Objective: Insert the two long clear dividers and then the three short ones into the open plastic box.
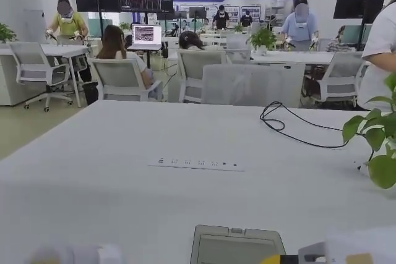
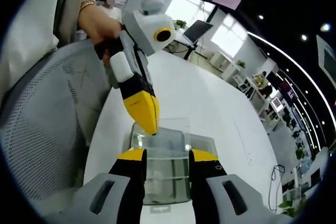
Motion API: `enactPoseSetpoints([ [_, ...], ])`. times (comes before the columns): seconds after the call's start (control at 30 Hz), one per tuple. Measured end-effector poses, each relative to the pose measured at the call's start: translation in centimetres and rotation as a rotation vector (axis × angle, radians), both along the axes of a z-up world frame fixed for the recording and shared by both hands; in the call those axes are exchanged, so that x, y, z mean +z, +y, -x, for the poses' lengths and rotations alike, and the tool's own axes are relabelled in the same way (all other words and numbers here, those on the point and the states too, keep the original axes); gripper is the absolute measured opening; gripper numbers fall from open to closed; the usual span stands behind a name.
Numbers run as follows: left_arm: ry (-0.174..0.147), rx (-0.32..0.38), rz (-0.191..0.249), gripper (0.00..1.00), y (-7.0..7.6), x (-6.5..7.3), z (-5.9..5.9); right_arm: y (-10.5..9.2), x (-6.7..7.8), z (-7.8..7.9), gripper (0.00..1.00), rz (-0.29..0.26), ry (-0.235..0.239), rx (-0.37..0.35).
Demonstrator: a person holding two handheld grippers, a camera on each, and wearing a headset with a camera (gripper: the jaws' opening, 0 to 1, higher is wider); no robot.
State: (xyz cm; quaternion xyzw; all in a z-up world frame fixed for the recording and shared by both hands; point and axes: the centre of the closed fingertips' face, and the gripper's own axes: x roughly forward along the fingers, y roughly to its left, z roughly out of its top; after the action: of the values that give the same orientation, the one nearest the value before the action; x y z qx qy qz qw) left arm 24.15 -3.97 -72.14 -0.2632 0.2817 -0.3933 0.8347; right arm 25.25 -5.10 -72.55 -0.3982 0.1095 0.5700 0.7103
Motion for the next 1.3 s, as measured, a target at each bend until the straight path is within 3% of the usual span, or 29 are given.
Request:
enactPoseSetpoints([
  [0.07, 0.021, 0.004, 0.014, 0.00, 0.1, 0.0, -0.1, 0.0, 0.1, 0.0, 0.33, -0.003, -0.005, -0.003],
  [0.2, 0.034, 0.013, 0.018, 0.00, 0.0, 0.2, 0.0, 0.0, 0.3, 0.0, 0.33, -0.011, -0.008, -0.009],
  [0.27, 0.035, 0.023, -0.016, 0.00, 0.1, 0.2, 0.0, 0.0, 0.3, 0.0, 0.34, -0.011, -0.011, -0.007],
  [0.3, -0.007, 0.007, -0.100, 0.00, 0.4, -0.2, 0.0, 0.0, 0.4, 0.0, 0.34, -0.018, -0.003, -0.012],
  [0.33, -0.014, 0.004, -0.122, 0.00, 0.4, -0.3, 0.1, 0.0, 0.4, 0.0, 0.34, -0.026, 0.006, -0.016],
  [0.4, -0.023, -0.002, -0.116, 0.00, 0.2, 0.1, 0.1, 0.0, 0.5, 0.0, 0.35, -0.045, 0.036, -0.030],
  [0.47, -0.058, -0.016, -0.142, 0.00, 0.4, 0.2, 0.0, 0.1, 0.6, 0.0, 0.35, -0.065, 0.064, -0.041],
  [0.5, -0.093, -0.036, -0.191, 0.00, 0.6, -0.1, 0.0, 0.3, 0.9, 0.2, 0.35, -0.099, 0.104, -0.052],
  [0.63, -0.151, -0.105, -0.292, 0.00, 0.7, -0.5, 0.7, 0.6, 1.7, 0.6, 0.35, -0.179, 0.220, -0.062],
  [0.7, -0.173, -0.135, -0.309, 0.00, 0.6, -0.6, 1.0, 0.7, 2.0, 0.8, 0.35, -0.204, 0.260, -0.059],
  [0.77, -0.179, -0.159, -0.303, 0.00, 0.4, -0.5, 1.4, 0.7, 2.1, 1.5, 0.35, -0.215, 0.334, -0.039],
  [0.87, -0.223, -0.212, -0.346, 0.00, 0.3, -0.7, 2.0, 0.6, 2.2, 1.7, 0.34, -0.218, 0.358, -0.018],
  [1.0, -0.244, -0.265, -0.344, 0.00, -0.1, -0.6, 2.6, 0.4, 1.9, 2.4, 0.33, -0.197, 0.398, 0.012],
  [1.07, -0.280, -0.315, -0.374, 0.00, -0.2, -0.7, 3.0, 0.2, 1.6, 3.1, 0.32, -0.178, 0.428, 0.046],
  [1.13, -0.277, -0.332, -0.362, 0.00, -0.3, -0.7, 3.3, 0.1, 1.4, 3.3, 0.31, -0.167, 0.433, 0.056],
  [1.3, -0.319, -0.415, -0.381, 0.00, -0.7, -0.8, 4.2, -0.1, 1.0, 4.1, 0.28, -0.141, 0.470, 0.095],
])
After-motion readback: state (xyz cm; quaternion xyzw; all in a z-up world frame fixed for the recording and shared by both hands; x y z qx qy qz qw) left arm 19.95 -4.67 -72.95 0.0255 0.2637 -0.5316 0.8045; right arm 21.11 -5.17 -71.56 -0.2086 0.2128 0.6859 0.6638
